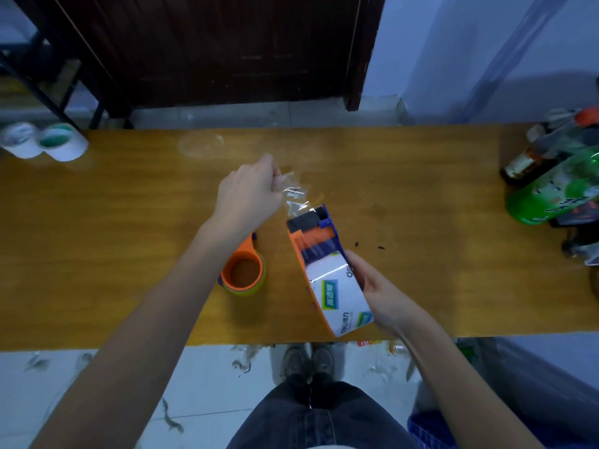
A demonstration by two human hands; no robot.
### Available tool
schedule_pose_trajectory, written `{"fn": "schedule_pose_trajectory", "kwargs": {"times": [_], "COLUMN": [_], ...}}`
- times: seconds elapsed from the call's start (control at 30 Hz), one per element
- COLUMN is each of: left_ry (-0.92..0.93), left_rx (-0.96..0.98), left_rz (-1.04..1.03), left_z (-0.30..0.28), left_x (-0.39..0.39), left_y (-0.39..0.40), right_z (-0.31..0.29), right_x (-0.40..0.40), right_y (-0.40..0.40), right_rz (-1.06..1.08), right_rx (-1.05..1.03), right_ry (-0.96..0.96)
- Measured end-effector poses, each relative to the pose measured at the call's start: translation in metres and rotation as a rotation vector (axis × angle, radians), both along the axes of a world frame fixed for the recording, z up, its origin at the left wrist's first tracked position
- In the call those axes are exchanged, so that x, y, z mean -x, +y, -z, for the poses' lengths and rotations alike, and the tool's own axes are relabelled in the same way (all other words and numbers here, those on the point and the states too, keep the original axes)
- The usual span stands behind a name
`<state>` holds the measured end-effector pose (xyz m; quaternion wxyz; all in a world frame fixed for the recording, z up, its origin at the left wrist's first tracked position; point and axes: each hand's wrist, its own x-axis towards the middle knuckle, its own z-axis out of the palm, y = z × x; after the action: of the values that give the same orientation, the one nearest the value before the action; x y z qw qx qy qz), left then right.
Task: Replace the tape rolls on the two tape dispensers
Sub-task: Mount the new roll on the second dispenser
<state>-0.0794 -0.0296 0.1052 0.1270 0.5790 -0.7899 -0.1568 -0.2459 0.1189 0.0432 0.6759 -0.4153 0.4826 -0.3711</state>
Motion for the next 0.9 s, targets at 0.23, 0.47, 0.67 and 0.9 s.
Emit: {"fn": "schedule_pose_trajectory", "kwargs": {"times": [0.23,0.47,0.67,0.9], "left_ry": [0.026,0.047,0.169,0.237], "left_rx": [0.018,0.108,0.135,0.047], "left_rz": [0.019,0.122,0.103,-0.007], "left_z": [0.006,0.008,0.023,0.024], "left_x": [0.013,0.03,0.031,0.02], "left_y": [0.003,0.002,0.003,0.004], "right_z": [0.0,-0.007,-0.011,-0.013], "right_x": [0.001,-0.003,0.001,0.006], "right_y": [0.004,0.014,0.021,0.021], "right_rz": [0.004,0.012,0.064,0.032], "right_rx": [-0.04,-0.057,-0.072,-0.065], "right_ry": [0.019,-0.047,-0.116,-0.098]}}
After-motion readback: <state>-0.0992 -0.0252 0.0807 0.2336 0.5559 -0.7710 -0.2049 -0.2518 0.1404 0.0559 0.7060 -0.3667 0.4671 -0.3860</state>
